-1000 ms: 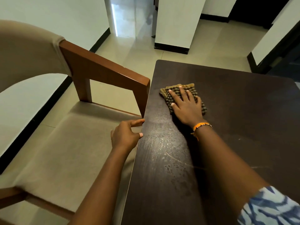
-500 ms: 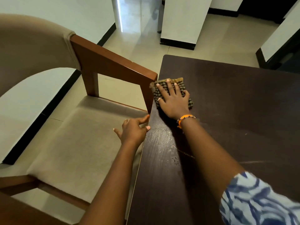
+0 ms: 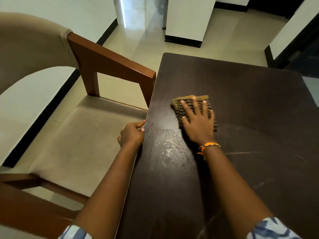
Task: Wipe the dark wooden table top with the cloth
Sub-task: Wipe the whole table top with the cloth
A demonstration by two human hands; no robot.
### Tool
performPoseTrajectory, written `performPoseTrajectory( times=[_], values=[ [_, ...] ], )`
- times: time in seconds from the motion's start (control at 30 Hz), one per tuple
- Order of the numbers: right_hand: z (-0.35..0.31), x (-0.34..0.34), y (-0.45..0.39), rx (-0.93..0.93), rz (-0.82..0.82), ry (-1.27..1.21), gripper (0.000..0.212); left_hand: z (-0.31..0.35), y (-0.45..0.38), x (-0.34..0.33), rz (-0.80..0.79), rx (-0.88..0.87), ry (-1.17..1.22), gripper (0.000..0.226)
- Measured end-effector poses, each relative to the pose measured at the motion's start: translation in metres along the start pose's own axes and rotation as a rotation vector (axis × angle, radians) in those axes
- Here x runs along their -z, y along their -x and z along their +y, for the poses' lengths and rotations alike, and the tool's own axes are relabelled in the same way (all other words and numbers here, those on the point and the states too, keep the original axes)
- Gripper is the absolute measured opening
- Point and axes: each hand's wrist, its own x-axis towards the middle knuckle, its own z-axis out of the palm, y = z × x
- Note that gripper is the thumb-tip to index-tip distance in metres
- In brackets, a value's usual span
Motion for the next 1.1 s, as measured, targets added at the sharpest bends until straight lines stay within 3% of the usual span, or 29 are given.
performPoseTrajectory(
  times=[0.17,0.27,0.47,0.6,0.7,0.87,1.1],
  values=[
    [0.095,0.028,0.021,-0.359,0.032,0.026,0.056,-0.005,0.0,0.005,-0.112,0.031,0.182,0.033],
    [0.092,0.027,0.023,-0.393,-0.004,0.013,0.056,-0.008,0.0,0.012,-0.184,0.048,0.32,0.037],
    [-0.003,0.003,0.018,-0.194,0.014,0.007,0.058,-0.011,0.001,0.016,-0.211,0.075,0.375,0.036],
    [-0.095,-0.018,0.018,0.042,-0.038,-0.063,0.057,-0.012,0.003,0.008,-0.097,0.11,0.353,0.031],
    [-0.116,-0.022,0.021,0.136,-0.084,-0.091,0.055,-0.018,0.01,0.003,0.001,0.164,0.298,0.028],
    [-0.06,-0.009,0.025,0.157,-0.089,-0.098,0.056,-0.017,0.022,0.009,0.036,0.132,0.117,0.032],
    [0.096,0.027,0.046,-0.278,0.035,-0.001,0.056,0.008,0.042,-0.004,0.079,-0.111,-0.147,0.042]
  ],
)
